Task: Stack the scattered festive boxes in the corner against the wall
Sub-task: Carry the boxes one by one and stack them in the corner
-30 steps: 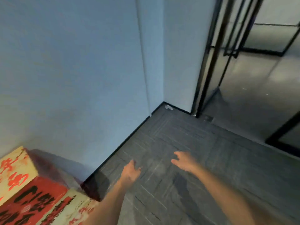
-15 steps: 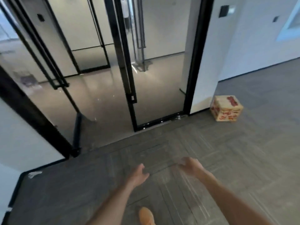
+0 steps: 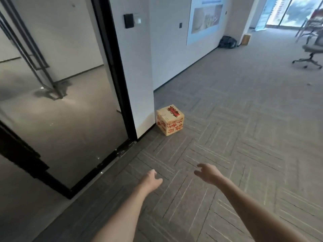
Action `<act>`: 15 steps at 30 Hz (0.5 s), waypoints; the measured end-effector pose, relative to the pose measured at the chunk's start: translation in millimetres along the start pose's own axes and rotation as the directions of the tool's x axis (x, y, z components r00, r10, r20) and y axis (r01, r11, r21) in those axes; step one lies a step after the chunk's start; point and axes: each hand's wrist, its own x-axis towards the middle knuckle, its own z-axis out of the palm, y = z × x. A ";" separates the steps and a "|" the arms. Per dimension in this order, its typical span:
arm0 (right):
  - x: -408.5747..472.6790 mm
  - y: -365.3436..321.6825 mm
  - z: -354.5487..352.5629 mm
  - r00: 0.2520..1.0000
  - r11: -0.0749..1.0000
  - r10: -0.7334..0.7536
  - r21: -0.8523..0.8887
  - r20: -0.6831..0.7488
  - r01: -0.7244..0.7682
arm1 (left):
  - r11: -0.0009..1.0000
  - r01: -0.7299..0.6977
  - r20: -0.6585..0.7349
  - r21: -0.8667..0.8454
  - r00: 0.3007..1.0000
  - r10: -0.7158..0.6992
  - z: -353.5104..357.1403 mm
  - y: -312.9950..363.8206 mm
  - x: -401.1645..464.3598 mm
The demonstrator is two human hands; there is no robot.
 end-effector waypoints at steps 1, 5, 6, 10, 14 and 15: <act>14.4 3.3 -11.1 1.000 1.000 0.019 0.015 0.001 -0.019 | 1.000 -0.010 0.012 0.010 1.000 0.010 -6.1 15.4 20.8; 83.9 23.1 -52.4 0.997 0.994 0.081 0.070 0.001 -0.081 | 0.998 -0.044 0.045 0.052 0.998 0.042 -23.3 75.8 104.1; 104.4 29.9 -61.7 0.995 0.992 0.098 0.081 0.000 -0.098 | 0.997 -0.045 0.048 0.056 0.998 0.043 -25.4 89.5 126.1; 189.8 56.7 -106.5 0.992 0.985 0.122 0.117 0.034 -0.125 | 0.999 -0.015 0.038 0.043 0.999 0.013 -31.9 143.5 215.3; 287.2 77.7 -169.1 0.993 0.980 0.107 0.166 0.049 -0.114 | 1.000 0.005 0.042 0.030 0.999 -0.006 -43.4 213.5 303.5; 312.1 80.1 -186.5 0.992 0.979 0.104 0.167 0.064 -0.114 | 0.999 0.015 0.044 0.035 0.999 -0.017 -47.2 231.1 324.6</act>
